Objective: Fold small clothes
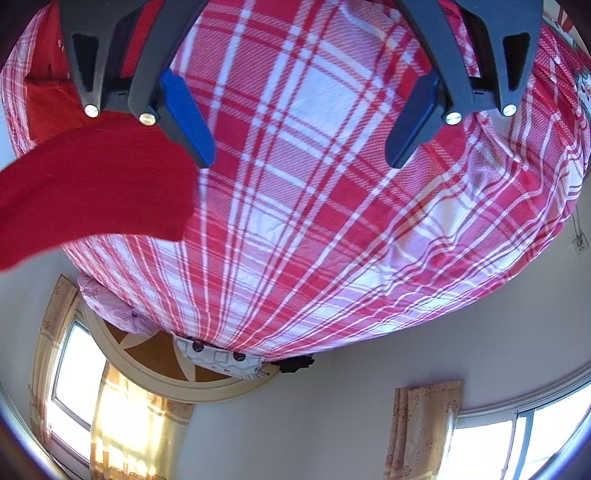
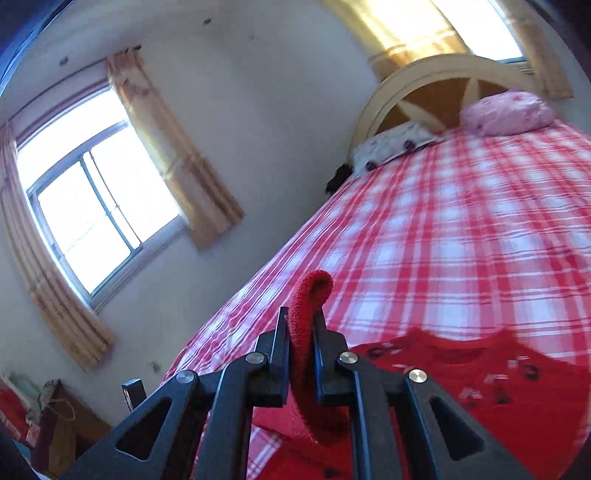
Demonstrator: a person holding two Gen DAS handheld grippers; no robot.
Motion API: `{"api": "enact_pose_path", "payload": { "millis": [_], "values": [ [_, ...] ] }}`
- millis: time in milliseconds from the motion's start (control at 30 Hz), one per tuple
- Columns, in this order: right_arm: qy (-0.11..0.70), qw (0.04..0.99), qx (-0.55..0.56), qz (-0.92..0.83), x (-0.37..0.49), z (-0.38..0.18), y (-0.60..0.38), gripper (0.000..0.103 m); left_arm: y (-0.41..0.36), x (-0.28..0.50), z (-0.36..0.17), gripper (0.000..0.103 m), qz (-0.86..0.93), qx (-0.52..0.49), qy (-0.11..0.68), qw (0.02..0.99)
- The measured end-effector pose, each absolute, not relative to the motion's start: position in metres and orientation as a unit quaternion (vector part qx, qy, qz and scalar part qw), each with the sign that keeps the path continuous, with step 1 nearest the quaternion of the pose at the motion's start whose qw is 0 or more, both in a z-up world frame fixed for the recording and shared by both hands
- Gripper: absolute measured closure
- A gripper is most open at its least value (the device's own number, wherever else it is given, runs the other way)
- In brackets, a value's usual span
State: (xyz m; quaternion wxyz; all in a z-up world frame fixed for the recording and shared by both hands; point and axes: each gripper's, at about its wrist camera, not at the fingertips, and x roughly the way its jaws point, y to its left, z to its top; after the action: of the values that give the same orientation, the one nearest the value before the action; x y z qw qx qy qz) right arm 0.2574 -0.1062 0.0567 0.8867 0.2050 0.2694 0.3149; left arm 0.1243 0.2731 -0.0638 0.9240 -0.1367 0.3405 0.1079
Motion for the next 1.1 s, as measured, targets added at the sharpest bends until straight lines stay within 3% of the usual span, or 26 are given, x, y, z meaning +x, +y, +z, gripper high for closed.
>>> {"api": "enact_pose_path", "payload": {
  "millis": [167, 600, 900, 1100],
  "values": [
    [0.263, 0.893, 0.250, 0.266, 0.242, 0.040, -0.193, 0.094, 0.249, 0.131, -0.058, 0.008, 0.093, -0.116, 0.339, 0.929],
    [0.377, 0.868, 0.286, 0.151, 0.242, -0.119, -0.269, 0.093, 0.184, 0.156, -0.054, 0.008, 0.060, -0.059, 0.349, 0.933],
    [0.379, 0.871, 0.300, 0.087, 0.218, -0.129, -0.304, 0.090, 0.138, 0.181, -0.054, 0.008, 0.019, -0.047, 0.354, 0.934],
    [0.333, 0.923, 0.187, 0.033, 0.196, -0.084, -0.291, 0.091, 0.109, 0.203, -0.061, 0.008, 0.012, -0.032, 0.363, 0.931]
  ]
}}
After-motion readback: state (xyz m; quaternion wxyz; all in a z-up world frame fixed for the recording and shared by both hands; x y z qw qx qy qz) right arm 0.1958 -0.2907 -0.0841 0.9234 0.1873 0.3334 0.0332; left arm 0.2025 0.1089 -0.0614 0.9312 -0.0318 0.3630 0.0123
